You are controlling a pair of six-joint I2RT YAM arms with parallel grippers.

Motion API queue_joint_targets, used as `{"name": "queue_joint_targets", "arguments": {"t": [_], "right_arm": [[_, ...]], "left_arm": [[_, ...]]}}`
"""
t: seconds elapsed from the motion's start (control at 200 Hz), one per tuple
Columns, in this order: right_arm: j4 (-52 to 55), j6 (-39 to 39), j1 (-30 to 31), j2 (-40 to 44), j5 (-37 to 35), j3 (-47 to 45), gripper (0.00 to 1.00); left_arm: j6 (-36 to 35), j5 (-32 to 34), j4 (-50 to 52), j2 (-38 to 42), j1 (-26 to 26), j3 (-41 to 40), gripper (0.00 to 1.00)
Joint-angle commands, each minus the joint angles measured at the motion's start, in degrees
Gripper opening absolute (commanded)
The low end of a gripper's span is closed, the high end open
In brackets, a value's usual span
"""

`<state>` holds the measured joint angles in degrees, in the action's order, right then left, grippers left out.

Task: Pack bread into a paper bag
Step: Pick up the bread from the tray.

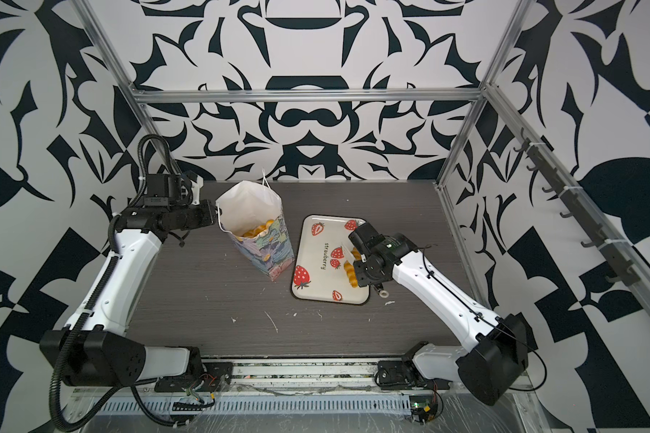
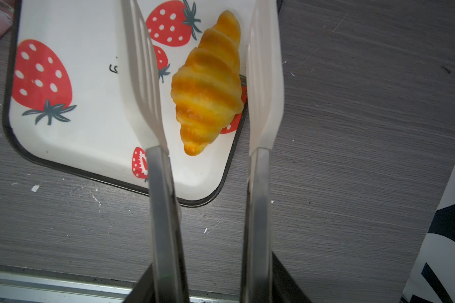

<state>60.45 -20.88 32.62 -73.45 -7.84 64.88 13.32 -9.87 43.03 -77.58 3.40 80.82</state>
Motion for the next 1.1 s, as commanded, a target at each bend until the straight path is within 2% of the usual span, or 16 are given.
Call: {"name": "queue_joint_targets", "arguments": {"t": [0.0,1.095], "right_arm": [[-1.1,-0.7,-0.4,-0.3,-0.1,-0.3,0.51],[-1.1,-0.4,-0.7,-4.3,1.8,-2.1,0.54]], "left_arm": [[0.3,-0.4,-0.1,0.0,-0.1,-1.0,0.24],[-0.3,-0.1,-0.7,-0.3,-0.1,-1.8,0.24]]}}
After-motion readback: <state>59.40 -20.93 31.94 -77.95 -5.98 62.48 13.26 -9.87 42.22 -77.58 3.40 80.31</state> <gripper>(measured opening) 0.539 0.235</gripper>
